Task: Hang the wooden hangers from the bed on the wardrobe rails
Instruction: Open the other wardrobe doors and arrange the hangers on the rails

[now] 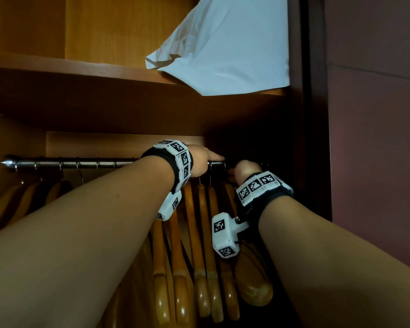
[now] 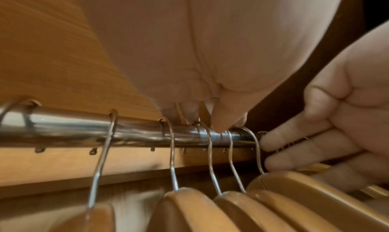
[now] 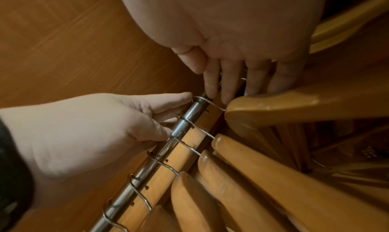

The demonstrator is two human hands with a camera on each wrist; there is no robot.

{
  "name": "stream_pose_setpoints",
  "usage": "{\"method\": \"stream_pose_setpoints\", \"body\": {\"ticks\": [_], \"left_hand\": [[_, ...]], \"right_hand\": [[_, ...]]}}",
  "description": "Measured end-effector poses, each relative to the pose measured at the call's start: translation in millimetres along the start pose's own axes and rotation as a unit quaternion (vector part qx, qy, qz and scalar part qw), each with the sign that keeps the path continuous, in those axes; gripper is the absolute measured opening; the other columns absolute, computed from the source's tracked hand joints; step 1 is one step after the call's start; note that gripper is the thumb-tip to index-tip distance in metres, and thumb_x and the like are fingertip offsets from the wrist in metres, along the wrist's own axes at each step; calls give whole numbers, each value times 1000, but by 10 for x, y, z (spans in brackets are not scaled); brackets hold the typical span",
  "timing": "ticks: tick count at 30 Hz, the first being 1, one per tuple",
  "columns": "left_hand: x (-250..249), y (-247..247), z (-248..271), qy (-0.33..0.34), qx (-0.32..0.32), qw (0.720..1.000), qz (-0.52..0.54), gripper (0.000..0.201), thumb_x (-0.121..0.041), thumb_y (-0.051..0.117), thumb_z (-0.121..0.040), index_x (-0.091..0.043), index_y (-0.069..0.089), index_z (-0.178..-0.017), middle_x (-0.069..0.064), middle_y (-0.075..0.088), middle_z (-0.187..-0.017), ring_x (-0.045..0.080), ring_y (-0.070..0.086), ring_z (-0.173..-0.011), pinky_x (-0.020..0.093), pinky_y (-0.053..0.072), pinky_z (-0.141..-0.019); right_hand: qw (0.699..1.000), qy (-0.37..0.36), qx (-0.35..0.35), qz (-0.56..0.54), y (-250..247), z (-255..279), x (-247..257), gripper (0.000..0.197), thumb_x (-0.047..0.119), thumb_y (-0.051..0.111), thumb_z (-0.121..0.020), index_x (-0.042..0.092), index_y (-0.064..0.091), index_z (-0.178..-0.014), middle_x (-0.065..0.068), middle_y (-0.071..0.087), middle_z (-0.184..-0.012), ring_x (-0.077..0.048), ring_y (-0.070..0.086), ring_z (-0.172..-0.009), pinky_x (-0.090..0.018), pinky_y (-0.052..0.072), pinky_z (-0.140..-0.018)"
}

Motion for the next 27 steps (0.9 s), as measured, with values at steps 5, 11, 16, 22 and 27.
{"method": "stream_pose_setpoints", "body": {"ticks": [5, 11, 16, 22, 27], "left_hand": [[-33, 15, 9, 0, 4, 1000, -12, 80, 6, 36, -96, -47, 26, -155, -3, 37, -159, 17, 56, -111, 19, 44, -62], [19, 108, -73, 34, 0, 999, 8, 85, 10, 37, -92, -42, 21, -157, -10, 22, -165, 17, 31, -148, 21, 38, -97], [120, 133, -158, 60, -7, 997, 40, 86, 14, 37, -90, -35, 21, -159, -12, 15, -166, 14, 12, -154, 27, 13, -120], [238, -15, -2, 64, -24, 991, 113, 77, 17, 38, -93, -22, 29, -157, 0, 26, -164, 18, 41, -140, 7, 42, -88], [359, -116, 206, 20, -65, 992, 107, 79, 9, 39, -93, -40, 34, -154, -2, 31, -163, 19, 52, -131, 10, 47, -64]], "right_hand": [[984, -20, -79, 156, 27, -120, 40, 38, 22, 51, -101, 1, 51, -133, -15, 56, -135, -25, 57, -115, -26, 47, -92], [954, -43, -103, 280, 15, -148, 83, 36, 21, 50, -102, -2, 53, -130, -16, 60, -122, -24, 53, -100, -31, 43, -94], [984, -51, -43, 163, 30, -13, 116, 39, 16, 34, -106, 4, 41, -143, -13, 49, -143, -19, 54, -120, -9, 50, -61], [965, -18, -58, 255, 62, 12, 176, 38, 16, 37, -105, 5, 44, -141, -10, 51, -141, -23, 52, -128, -25, 46, -94], [894, -69, -77, 436, 40, 147, 294, 31, 9, 43, -103, -2, 53, -130, -13, 56, -136, -25, 54, -125, -24, 46, -91]]}}
Point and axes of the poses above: each hand's wrist, its own z-axis away from the middle knuckle, its own y-axis out of the palm, x = y × z, the point moved 4 cm from there along -z, towards the middle knuckle
